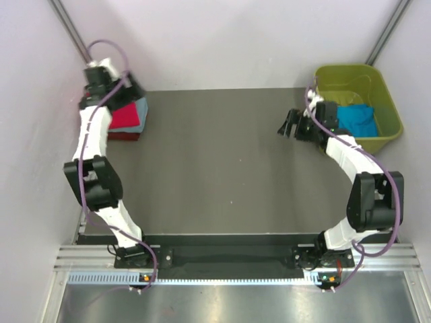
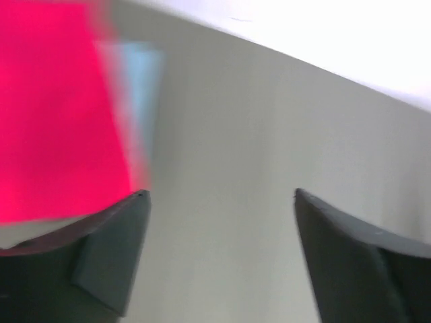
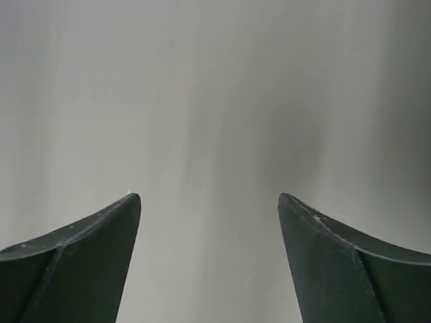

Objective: Fold and stack the t-shirts
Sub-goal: Neatly place the folded tshirt to the corner

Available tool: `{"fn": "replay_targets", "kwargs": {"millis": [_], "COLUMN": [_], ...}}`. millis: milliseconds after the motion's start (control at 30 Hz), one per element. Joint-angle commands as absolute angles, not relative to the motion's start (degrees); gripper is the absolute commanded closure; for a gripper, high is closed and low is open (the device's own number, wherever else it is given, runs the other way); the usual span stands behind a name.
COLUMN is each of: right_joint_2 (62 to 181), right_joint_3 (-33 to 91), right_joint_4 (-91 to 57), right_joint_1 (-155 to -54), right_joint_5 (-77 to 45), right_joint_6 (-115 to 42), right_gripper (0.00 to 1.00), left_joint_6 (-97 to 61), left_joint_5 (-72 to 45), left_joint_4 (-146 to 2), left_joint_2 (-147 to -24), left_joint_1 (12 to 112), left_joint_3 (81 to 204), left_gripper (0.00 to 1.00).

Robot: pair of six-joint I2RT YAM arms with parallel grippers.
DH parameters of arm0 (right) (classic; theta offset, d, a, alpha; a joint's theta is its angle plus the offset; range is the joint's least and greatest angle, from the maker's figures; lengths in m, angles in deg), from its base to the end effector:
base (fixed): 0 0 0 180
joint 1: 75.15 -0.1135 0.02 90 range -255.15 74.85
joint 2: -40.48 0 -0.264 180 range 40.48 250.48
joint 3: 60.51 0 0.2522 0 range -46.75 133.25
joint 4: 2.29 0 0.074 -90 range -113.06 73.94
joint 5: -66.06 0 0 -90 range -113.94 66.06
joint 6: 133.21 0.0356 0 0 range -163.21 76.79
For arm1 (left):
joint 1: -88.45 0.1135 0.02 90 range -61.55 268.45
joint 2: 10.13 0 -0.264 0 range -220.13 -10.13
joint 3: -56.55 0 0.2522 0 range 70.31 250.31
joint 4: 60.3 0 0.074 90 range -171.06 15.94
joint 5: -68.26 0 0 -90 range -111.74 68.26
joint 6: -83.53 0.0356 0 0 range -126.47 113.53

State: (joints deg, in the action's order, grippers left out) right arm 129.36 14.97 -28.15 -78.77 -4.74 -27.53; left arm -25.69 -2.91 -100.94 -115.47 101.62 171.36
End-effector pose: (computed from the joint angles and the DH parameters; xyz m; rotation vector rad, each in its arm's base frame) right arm 0.3421 0.0334 0.2509 0.0572 2.2696 0.5572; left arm 0.4220 0.0870 0.3538 -0.3972 2.0714 -0.4102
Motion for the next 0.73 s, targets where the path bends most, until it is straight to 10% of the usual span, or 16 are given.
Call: {"fn": "replay_targets", "kwargs": {"millis": [0, 133, 700], "right_joint_2": [124.85, 124.5, 115.81], "right_joint_3": [25.83, 31.72, 34.2], "right_joint_4": [-27.56, -30.63, -40.5], "right_joint_1": [-77.79, -77.88, -79.46], "right_joint_5": [-15.9, -27.53, -28.25], "right_joint_6": [-37.21, -38.2, -38.12], "right_gripper": [0.16, 0.01, 0.0], "left_joint_6": [-12.55, -9.9, -10.42], "left_joint_5": [-9.68, -17.07, -21.21], "left_joint_4": [-104.73, -104.12, -102.36], "left_joint_2": [-108.14, -105.76, -103.03], "left_joint_1": [90.86, 83.45, 80.89], "left_joint_3": [174.11, 171.48, 167.34], "left_gripper": [0.01, 0.01, 0.01]}}
